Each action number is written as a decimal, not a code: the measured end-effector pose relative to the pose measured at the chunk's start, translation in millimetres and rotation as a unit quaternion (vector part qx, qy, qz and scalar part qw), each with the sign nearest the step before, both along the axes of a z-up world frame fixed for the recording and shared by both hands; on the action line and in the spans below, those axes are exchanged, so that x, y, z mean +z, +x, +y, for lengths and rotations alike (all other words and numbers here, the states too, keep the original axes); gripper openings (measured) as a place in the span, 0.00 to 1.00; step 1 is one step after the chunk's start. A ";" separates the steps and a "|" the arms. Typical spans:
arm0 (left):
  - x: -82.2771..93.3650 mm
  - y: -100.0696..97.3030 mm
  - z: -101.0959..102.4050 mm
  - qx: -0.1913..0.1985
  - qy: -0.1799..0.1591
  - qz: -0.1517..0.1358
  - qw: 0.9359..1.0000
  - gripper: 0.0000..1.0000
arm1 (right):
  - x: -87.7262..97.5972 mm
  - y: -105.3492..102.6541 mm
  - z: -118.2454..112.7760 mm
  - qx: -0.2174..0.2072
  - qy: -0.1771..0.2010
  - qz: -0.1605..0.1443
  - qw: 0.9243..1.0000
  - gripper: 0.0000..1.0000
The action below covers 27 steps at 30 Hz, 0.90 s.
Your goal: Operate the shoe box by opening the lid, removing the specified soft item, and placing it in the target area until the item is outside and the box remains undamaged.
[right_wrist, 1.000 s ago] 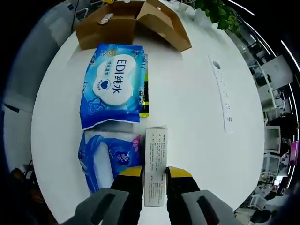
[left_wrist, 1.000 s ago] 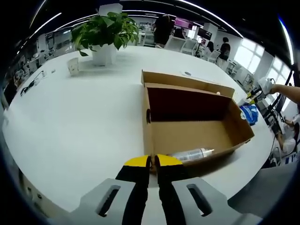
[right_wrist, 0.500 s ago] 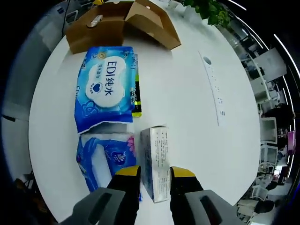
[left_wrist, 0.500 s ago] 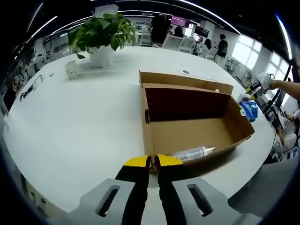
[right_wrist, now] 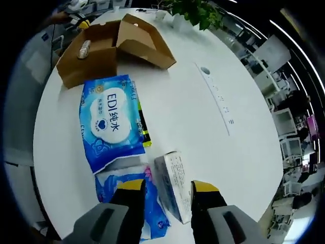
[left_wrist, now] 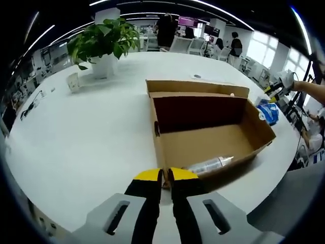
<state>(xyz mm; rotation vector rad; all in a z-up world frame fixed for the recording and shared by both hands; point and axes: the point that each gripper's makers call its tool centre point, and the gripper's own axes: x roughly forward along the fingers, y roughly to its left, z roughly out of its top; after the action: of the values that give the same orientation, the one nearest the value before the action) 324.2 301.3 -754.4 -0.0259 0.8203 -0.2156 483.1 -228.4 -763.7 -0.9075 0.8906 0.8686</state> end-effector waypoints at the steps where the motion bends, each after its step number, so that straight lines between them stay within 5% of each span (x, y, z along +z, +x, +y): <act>1: 1.5 0.8 -0.1 0.000 -0.001 -0.001 1.000 0.04 | 1.4 -0.9 1.4 -0.003 0.005 -0.002 1.000 0.35; 8: 17.3 9.7 -9.2 -0.028 -0.010 -0.016 0.999 0.04 | 13.7 -15.8 16.1 -0.026 0.041 -0.009 0.999 0.38; 15: 26.0 15.6 -25.4 -0.099 0.005 -0.010 0.995 0.06 | 21.0 -29.7 28.0 -0.052 0.071 -0.012 0.996 0.43; 22: 23.8 17.9 -43.1 -0.181 0.029 0.010 0.983 0.11 | 28.9 -47.4 42.7 -0.067 0.098 -0.021 0.993 0.44; 27: 17.1 15.9 -56.7 -0.242 0.048 0.037 0.968 0.19 | 31.8 -60.7 48.9 -0.086 0.123 -0.021 0.989 0.46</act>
<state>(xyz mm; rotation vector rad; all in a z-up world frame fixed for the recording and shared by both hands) 340.1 244.6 -737.3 0.2623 0.9015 -0.6380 422.4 -179.5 -731.9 -0.6237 0.7932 0.7873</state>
